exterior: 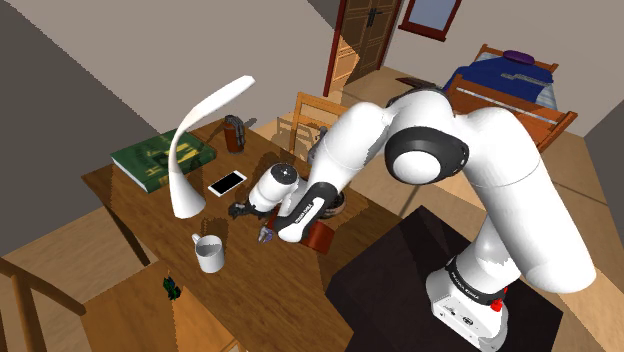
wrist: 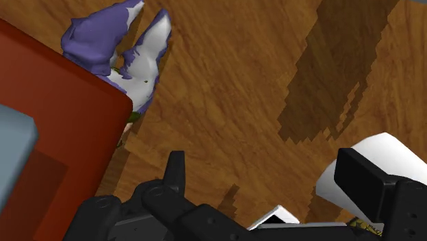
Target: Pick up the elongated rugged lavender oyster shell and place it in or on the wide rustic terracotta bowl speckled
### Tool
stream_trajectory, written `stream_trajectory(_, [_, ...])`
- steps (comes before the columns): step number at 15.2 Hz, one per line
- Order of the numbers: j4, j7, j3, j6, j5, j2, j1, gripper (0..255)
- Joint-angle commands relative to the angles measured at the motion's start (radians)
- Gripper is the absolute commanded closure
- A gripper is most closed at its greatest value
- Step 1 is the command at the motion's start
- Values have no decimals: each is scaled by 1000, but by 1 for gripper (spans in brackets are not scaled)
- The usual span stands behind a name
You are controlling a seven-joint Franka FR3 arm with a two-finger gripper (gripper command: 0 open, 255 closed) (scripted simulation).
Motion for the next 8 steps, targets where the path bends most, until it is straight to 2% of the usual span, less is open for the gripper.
stream_trajectory(1, [-31,56,-32,-72,44,-16,49,0])
stream_trajectory(6, [-86,237,-99,-319,157,-64,174,0])
stream_trajectory(8, [-78,244,-96,-322,159,-51,171,0])
